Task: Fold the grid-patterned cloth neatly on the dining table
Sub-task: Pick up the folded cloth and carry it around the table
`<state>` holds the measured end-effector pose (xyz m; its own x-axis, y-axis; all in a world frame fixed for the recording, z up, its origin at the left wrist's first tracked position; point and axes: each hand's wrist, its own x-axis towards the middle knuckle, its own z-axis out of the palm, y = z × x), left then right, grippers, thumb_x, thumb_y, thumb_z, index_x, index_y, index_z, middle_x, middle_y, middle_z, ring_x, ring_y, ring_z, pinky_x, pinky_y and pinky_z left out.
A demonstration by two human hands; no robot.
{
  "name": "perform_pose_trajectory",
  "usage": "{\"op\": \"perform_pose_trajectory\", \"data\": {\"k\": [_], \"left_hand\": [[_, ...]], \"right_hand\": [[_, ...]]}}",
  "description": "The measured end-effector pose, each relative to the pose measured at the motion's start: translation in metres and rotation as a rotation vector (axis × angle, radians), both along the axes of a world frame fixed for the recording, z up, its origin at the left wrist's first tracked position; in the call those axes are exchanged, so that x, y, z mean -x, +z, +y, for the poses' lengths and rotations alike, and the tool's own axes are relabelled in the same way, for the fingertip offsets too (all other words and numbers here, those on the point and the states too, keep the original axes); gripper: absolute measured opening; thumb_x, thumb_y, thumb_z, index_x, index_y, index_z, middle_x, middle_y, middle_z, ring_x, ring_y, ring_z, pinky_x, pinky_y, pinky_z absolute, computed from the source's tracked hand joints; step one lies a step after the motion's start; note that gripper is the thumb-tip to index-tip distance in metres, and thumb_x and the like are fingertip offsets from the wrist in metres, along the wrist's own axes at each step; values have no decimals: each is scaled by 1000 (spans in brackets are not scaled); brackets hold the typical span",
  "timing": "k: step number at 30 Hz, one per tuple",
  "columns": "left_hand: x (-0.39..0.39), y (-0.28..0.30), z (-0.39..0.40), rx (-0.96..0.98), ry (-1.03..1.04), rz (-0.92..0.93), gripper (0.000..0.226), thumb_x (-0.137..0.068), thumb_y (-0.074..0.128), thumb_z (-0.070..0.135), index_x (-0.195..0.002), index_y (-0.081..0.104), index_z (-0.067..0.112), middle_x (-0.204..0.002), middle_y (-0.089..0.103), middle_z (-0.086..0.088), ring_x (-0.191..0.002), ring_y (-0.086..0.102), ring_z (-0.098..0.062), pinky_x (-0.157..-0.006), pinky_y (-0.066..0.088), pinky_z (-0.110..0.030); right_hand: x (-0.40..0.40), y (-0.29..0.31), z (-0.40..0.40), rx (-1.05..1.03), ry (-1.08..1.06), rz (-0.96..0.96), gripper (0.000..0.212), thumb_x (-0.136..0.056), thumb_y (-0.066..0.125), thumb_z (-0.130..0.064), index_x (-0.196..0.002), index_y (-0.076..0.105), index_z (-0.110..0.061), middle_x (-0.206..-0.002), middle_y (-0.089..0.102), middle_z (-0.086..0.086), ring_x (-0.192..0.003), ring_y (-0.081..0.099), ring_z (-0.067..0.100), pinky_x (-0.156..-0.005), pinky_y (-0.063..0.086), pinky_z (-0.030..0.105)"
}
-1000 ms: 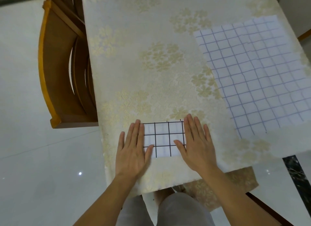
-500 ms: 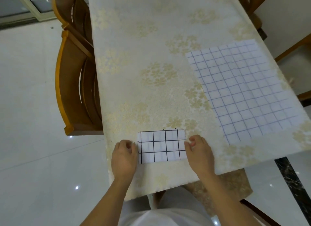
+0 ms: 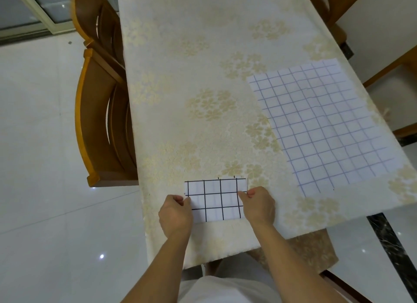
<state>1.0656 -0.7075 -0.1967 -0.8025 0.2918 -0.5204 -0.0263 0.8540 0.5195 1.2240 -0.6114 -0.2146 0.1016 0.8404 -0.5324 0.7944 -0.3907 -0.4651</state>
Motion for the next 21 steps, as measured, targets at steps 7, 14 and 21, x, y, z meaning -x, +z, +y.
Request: {"op": "perform_pose_trajectory", "data": {"k": [7, 14, 21], "left_hand": [[-5, -5, 2, 61, -94, 16, 12, -95, 62, 21, -97, 64, 9, -96, 62, -7, -84, 56, -21, -71, 41, -29], [-4, 6, 4, -95, -41, -102, 12, -98, 57, 20, -90, 53, 11, -80, 57, -3, -68, 51, -13, -58, 38, -24], [29, 24, 2, -319, 60, -478, 19, -96, 62, 18, -113, 65, 12, -108, 70, -7, -96, 64, -18, -81, 51, -32]], "right_hand": [[8, -9, 0, 3, -2, -36, 43, -92, 67, -25, -56, 45, -20, -67, 53, 3, -59, 47, 17, -49, 32, 25], [8, 12, -3, 45, -46, 148, 22, -97, 56, -23, -78, 48, -15, -74, 55, 1, -61, 48, 12, -52, 37, 26], [1, 64, 11, 125, -227, 658, 14, -91, 70, -18, -105, 68, -21, -94, 72, -11, -80, 68, -1, -63, 47, 15]]}}
